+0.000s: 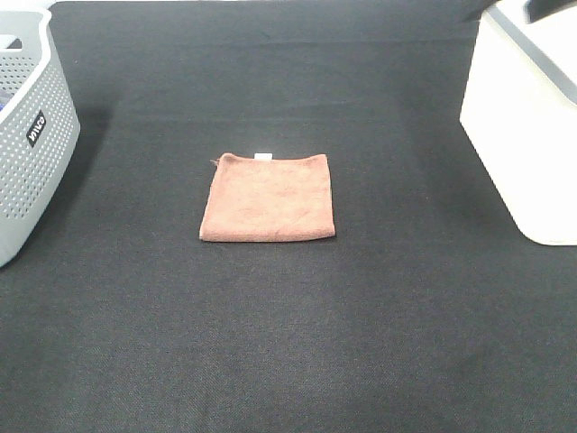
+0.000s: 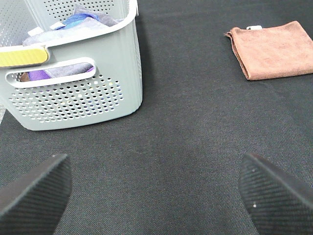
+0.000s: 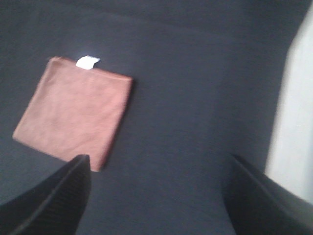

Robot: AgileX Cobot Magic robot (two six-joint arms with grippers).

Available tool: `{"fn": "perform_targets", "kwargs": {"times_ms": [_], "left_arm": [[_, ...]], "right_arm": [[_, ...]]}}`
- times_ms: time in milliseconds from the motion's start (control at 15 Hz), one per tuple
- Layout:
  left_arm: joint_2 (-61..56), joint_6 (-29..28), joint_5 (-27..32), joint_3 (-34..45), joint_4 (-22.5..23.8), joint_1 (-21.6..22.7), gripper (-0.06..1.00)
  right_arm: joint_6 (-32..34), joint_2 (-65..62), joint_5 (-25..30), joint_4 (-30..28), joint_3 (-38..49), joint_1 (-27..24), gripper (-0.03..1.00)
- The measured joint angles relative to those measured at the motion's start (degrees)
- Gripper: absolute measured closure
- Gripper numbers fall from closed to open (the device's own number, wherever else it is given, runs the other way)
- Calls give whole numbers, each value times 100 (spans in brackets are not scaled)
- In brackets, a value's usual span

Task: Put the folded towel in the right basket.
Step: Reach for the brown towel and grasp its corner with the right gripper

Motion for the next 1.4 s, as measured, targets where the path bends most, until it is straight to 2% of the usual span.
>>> {"fn": "perform_targets", "kwargs": {"times_ms": [133,267,800,1000,1400], "left_arm": [[0,0,0,0,0,0,6],[0,0,0,0,0,0,6],[0,0,0,0,0,0,6],[0,0,0,0,0,0,6],[0,0,0,0,0,0,6]], "right_arm": [[0,510,17,40,-235,413,26],[6,1037,29,155,-344,590,26],[-57,2813,-57,974,-361,596,26],[-390,3489,-74,1495,-785,596,26],[-642,4206,-80,1822,-1421,596,26]]}}
